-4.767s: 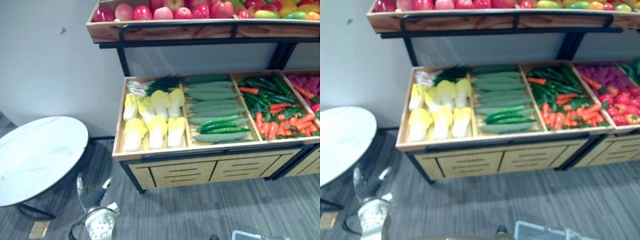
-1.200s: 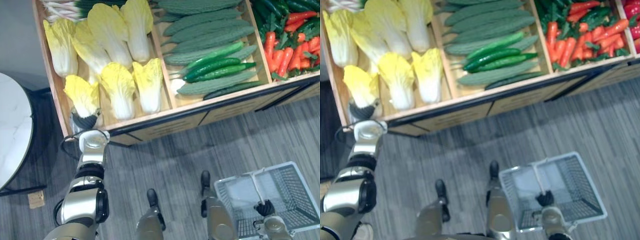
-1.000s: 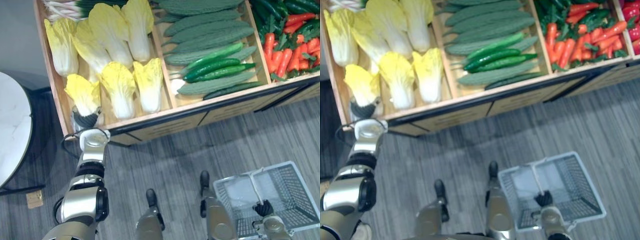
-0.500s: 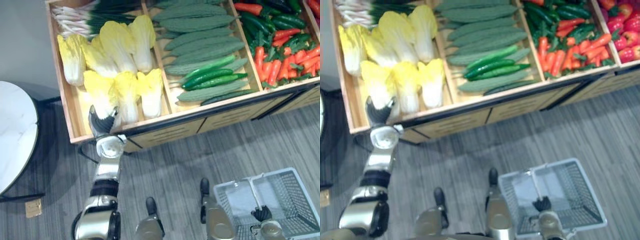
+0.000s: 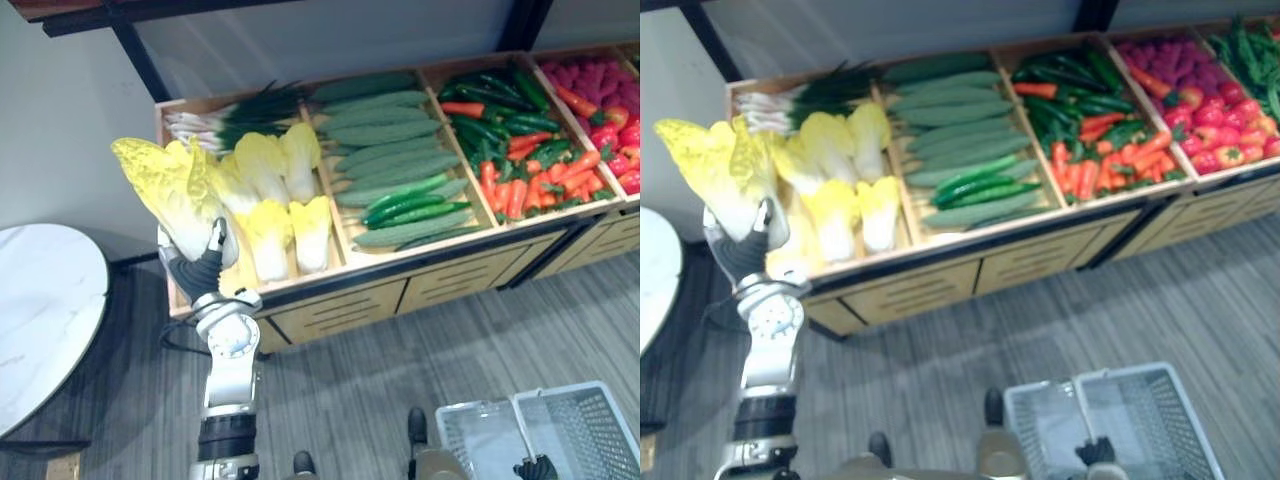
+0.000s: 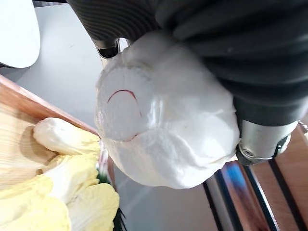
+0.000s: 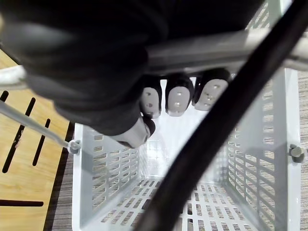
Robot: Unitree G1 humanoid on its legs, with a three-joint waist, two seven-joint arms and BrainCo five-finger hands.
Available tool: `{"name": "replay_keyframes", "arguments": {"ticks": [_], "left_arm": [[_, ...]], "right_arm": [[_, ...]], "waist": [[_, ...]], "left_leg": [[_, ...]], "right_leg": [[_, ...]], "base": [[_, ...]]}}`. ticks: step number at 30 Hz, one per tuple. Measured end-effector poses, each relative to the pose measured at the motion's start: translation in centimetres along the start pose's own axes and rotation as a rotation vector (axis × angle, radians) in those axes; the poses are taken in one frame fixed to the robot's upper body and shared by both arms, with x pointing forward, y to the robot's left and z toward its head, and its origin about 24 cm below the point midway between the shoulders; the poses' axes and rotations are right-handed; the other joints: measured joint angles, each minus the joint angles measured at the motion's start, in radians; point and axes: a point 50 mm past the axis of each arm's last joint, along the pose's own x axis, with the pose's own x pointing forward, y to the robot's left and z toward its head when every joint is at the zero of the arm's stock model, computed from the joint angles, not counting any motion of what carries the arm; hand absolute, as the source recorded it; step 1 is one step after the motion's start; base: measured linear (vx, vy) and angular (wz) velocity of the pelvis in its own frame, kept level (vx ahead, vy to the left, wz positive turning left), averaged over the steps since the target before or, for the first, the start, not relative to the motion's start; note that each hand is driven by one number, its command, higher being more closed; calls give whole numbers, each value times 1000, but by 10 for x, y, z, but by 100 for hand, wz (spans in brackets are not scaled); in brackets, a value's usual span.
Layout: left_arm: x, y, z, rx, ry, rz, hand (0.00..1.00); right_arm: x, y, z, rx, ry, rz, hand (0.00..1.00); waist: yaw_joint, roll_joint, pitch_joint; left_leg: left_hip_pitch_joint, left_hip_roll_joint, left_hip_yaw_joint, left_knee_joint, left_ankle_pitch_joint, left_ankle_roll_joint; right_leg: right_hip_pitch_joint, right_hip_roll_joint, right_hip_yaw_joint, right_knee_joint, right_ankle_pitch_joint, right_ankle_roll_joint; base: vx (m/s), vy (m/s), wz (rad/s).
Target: Pick vegetable in the basket
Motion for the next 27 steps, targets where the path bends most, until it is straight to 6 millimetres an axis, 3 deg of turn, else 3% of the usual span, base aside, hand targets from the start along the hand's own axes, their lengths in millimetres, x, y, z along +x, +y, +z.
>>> {"name": "replay_keyframes", "arguments": {"ticks": [6, 12, 15, 17, 19, 23, 25, 26, 27], "left_arm": [[-23, -13, 9, -9, -82, -198, 100], [-52, -11, -7, 47, -69, -492, 100], [-64, -16, -11, -18, -37, -643, 100], [-75, -26, -9, -117, 1, -745, 100], [-83, -32, -8, -159, 16, -818, 100], [-98, -48, -10, -185, 34, -965, 100], [-101, -48, -11, -168, 27, -1003, 100], [-96, -46, -12, -149, 17, -1000, 100], [-95, -46, -12, -148, 16, -994, 100]], "right_arm": [[-6, 5, -18, 16, 52, 26, 100], [-5, 0, -18, -14, 43, 27, 100], [-3, -9, -17, -45, 34, 24, 100], [-1, -20, -16, -57, 24, 2, 100], [-1, -22, -12, -51, -2, -6, 100], [-5, -16, 0, -22, -97, -12, 100], [-9, -5, 2, 0, -115, 5, 100], [-8, 3, 7, 12, -120, 26, 100], [-9, 4, 4, 12, -111, 30, 100]], "waist": [[16, -7, -42], [12, 2, -62], [10, 12, -68], [-9, 23, -65], [-12, 23, -63], [-29, 3, -53], [-52, -21, -53], [-59, -3, -39], [-60, -3, -32]], "left_leg": [[20, 3, 13, -4, -3, 1], [48, 7, 54, 7, -26, -2], [18, 27, 57, 134, -101, 1], [-11, 54, 56, 270, -181, 6], [-5, 58, 80, 320, -216, 11], [-48, 53, 204, 446, -304, 48], [-80, 58, 294, 486, -331, 86], [-81, 99, 393, 463, -302, 118], [-73, 103, 419, 442, -285, 120]], "right_leg": [[11, 5, 7, -2, 1, 1], [21, 14, 37, -13, 1, 2], [25, 18, 53, -1, -3, 4], [25, 25, 69, 60, -34, 15], [-4, 27, 109, 124, -55, 22], [-90, 22, 249, 148, -8, 56], [-133, 26, 267, 50, 146, 24], [-157, 41, 74, 70, 173, -89], [-170, 38, -16, 141, 99, -141]], "base": [[24, 2, -6], [14, 3, -19], [28, 19, -17], [-1, 60, -12], [-41, 147, -51], [-172, 168, -99], [-271, 174, -146], [-213, 106, -141], [-215, 119, -135]]}}
